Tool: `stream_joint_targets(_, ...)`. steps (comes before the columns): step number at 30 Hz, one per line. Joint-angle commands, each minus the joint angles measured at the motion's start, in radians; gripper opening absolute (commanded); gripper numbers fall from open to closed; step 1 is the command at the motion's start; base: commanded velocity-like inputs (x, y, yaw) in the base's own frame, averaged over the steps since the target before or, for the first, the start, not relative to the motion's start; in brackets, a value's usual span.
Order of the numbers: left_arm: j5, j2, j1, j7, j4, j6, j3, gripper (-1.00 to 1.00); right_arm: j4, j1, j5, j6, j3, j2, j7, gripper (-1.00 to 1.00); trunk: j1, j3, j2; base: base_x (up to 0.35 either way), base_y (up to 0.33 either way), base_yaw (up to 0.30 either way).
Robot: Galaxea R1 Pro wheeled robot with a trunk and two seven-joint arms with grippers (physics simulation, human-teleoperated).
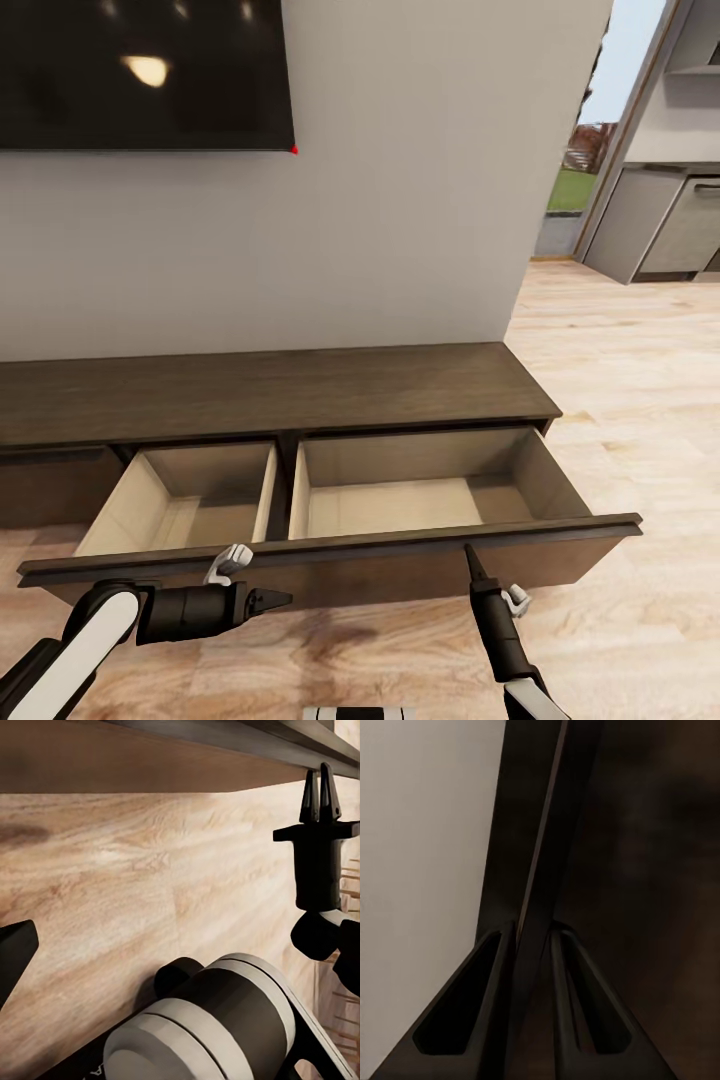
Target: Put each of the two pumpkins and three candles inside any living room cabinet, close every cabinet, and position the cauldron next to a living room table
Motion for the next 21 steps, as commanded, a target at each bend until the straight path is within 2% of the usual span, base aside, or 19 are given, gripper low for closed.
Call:
stream_joint_targets(1, -0.008, 0.0, -0.001, -0.009, 0.0, 0.001, -0.001, 1.0, 0.001, 0.0, -0.005, -0.002, 0.021, -0.001, 0.007, -1.0, 0.0, -0.001, 0.0, -0.003, 0.0, 0.0)
stream_joint_targets(9, -0.008, 0.001, -0.001, -0.009, 0.001, 0.001, -0.001, 1.0, 0.001, 0.0, -0.005, -0.001, 0.021, -0.001, 0.007, -1.0, 0.0, -0.001, 0.0, 0.0, 0.0, 0.0)
stream_joint_targets(20, -0.007, 0.0, -0.001, -0.009, 0.001, 0.001, -0.001, 1.0, 0.001, 0.0, -0.006, -0.001, 0.021, -0.001, -0.014, -1.0, 0.0, -0.001, 0.0, -0.068, 0.0, 0.0)
stream_joint_targets(21, -0.007, 0.0, -0.001, -0.009, 0.001, 0.001, -0.001, 1.0, 0.001, 0.0, -0.006, -0.001, 0.021, -0.001, -0.015, 1.0, 0.0, -0.001, 0.0, -0.044, 0.0, 0.0)
